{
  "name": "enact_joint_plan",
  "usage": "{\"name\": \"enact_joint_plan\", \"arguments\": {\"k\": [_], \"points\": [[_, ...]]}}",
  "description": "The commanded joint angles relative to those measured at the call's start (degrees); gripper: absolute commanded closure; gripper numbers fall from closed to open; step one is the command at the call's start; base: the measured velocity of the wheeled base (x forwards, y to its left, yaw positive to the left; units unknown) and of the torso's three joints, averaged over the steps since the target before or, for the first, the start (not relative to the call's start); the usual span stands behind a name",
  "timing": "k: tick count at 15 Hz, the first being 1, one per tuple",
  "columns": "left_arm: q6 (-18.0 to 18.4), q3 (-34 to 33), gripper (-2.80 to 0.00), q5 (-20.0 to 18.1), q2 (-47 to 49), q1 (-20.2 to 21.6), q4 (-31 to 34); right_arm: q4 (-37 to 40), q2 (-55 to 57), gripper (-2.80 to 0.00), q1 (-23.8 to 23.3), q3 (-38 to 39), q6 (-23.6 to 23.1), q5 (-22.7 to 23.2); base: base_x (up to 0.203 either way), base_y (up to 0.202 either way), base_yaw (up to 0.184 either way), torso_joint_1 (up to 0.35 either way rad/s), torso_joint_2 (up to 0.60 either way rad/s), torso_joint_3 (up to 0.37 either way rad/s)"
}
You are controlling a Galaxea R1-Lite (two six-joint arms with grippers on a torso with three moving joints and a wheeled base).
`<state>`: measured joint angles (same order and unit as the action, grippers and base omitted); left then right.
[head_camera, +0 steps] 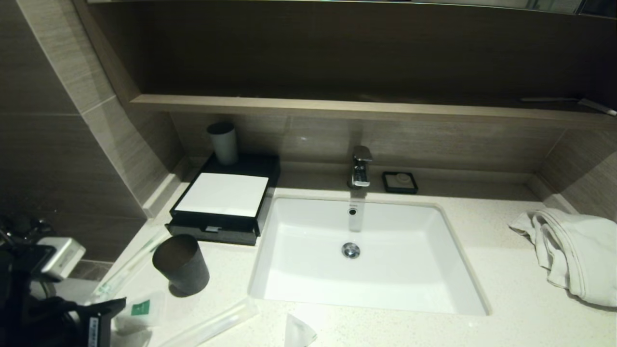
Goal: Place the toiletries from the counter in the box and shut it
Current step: Pick up the cup
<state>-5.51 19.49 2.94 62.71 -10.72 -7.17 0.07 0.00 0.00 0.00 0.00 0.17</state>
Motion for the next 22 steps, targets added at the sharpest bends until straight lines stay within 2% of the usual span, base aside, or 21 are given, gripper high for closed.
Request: {"name": "enact_joint_plan", "arguments": {"k": [1,3,7,13,19,20,22], "points": [[-0.1,-1.6,0.0,0.0,1.6,0.0,-0.9,0.0,0.0,0.0,0.0,0.0,0.0,0.0,0.0,0.0,0.0,0.0,0.0,0.0],[0.0,-2.7,0.0,0.0,2.9,-0.1,-2.4,0.0,0.0,0.0,0.0,0.0,0.0,0.0,0.0,0.0,0.0,0.0,0.0,0.0],[0.0,-3.8,0.0,0.2,4.9,-3.1,-3.4,0.0,0.0,0.0,0.0,0.0,0.0,0.0,0.0,0.0,0.0,0.0,0.0,0.0],[0.2,-6.1,0.0,0.5,12.3,-4.2,-12.1,0.0,0.0,0.0,0.0,0.0,0.0,0.0,0.0,0.0,0.0,0.0,0.0,0.0],[0.0,-5.9,0.0,0.8,16.5,-4.2,-15.3,0.0,0.0,0.0,0.0,0.0,0.0,0.0,0.0,0.0,0.0,0.0,0.0,0.0],[0.0,-6.3,-2.8,1.3,17.8,-4.2,-16.9,0.0,0.0,0.0,0.0,0.0,0.0,0.0,0.0,0.0,0.0,0.0,0.0,0.0],[0.0,-6.9,-2.8,1.6,19.6,-4.2,-19.6,0.0,0.0,0.0,0.0,0.0,0.0,0.0,0.0,0.0,0.0,0.0,0.0,0.0]]}}
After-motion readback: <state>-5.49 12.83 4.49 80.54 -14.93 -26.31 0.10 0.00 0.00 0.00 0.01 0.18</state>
